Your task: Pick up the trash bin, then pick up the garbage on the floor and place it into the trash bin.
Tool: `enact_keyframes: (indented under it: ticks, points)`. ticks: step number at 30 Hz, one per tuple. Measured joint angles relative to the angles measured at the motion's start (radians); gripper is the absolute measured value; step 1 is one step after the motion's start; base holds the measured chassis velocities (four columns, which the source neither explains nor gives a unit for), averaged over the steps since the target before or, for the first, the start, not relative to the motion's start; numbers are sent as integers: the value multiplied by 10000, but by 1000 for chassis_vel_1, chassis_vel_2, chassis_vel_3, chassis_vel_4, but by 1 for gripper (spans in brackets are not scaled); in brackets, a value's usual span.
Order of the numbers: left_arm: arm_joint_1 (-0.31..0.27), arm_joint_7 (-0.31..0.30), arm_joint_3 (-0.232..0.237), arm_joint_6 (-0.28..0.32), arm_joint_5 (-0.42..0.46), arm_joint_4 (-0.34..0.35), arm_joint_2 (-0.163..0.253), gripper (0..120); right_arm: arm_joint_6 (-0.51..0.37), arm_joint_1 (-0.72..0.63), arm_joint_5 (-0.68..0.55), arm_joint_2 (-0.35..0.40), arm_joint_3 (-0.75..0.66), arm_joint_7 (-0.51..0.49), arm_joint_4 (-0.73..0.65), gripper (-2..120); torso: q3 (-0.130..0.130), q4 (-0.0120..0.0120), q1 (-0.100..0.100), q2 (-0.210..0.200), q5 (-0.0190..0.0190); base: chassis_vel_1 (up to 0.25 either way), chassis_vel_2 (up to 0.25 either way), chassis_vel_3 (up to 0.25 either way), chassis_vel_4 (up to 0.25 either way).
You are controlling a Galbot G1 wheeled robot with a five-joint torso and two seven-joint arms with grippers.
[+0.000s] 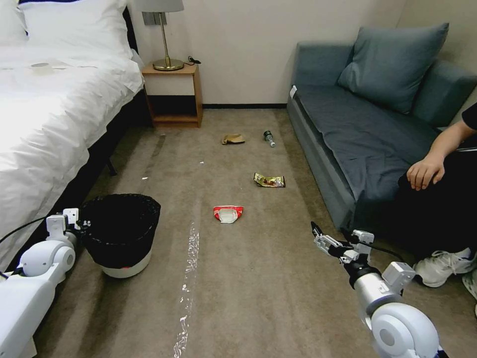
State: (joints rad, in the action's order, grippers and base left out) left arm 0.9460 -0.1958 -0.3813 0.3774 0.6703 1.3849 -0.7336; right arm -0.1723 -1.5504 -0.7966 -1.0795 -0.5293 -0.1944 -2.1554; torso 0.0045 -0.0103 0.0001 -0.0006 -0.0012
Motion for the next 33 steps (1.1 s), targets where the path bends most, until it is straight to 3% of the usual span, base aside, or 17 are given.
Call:
enact_keyframes:
  ticks: [2, 3, 9, 14, 26, 33]
  points:
    - [-340, 0, 241, -21, -63, 40, 147, 5, 28, 23, -37, -24, -54, 20, 65, 100, 0, 1, 1, 0, 0, 0, 0, 0, 0]
    - [-906, -74, 558, -62, -44, 186, 286, 5, -35, 16, -435, 31, -166, 78, -2, 100, 0, 0, 1, 0, 6, 0, 0, 0, 0]
    - [-1359, -264, 860, -65, 206, 471, 298, 5, -81, 112, -633, 105, -263, 289, -88, 100, 0, -5, 0, 0, 1, 0, 0, 0, 0]
    - [-1379, -376, 949, -56, 264, 701, 332, 5, -77, 213, -633, 121, -277, 365, -51, 100, 0, 1, 0, 0, 0, 0, 0, 0, 0]
    - [-1377, -617, 1062, 215, 817, 1435, 1041, 5, 358, 398, -338, 44, -20, 1419, 531, 100, 0, 0, 0, 0, 1, 0, 0, 0, 0]
    - [-1101, -656, 799, 263, 928, 1699, 1327, 5, 505, 357, -43, 34, 308, 2010, 840, 100, 0, -2, 0, 0, 2, 0, 0, 0, 0]
